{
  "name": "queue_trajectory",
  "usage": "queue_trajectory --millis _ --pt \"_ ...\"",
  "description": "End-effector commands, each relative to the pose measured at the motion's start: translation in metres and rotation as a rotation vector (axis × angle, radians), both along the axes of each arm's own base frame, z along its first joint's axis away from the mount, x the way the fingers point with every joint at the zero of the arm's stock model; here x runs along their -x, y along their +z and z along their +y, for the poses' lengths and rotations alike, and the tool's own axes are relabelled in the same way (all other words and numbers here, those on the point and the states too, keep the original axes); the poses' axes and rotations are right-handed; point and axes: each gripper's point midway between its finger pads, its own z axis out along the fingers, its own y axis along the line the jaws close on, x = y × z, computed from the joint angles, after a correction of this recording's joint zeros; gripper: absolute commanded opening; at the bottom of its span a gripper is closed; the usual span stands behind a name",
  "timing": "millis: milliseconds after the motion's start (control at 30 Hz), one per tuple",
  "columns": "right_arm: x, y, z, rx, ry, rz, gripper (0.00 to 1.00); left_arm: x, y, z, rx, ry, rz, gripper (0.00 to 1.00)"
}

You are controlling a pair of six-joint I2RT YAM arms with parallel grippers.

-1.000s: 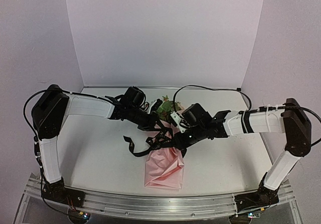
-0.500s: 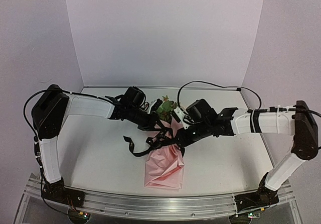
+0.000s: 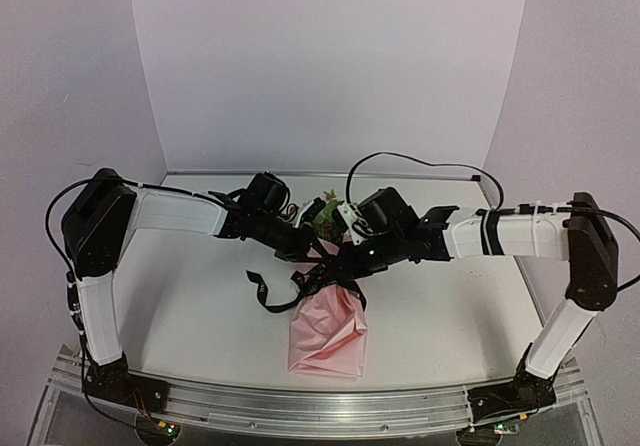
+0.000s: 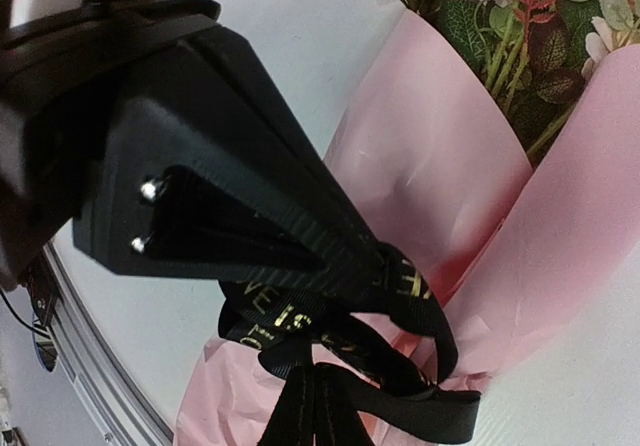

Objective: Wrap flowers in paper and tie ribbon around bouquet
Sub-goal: Cross the half-tied ribbon over the folded bouquet.

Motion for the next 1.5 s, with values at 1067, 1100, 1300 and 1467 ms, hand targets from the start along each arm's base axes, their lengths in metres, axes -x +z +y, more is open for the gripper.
queue_trajectory --millis 1067,1100,1300,1467 --pt "-0.063 0.011 0.017 -0.545 -0.291 0.013 0.0 0.022 0.039 -0.008 0.041 -0.055 -0.063 0.0" --pt "-0.065 0.011 0.018 -0.57 -0.297 0.02 0.0 0.02 0.039 -0.008 0.036 -0.05 -0.066 0.0" --pt "-0.072 0.008 0.018 -0.643 -0.314 0.061 0.0 0.009 0.045 -0.011 0.041 -0.002 -0.098 0.0" --pt "-0.071 0.011 0.018 -0.653 -0.3 0.07 0.01 0.005 0.043 -0.013 0.033 0.005 -0.1 0.0"
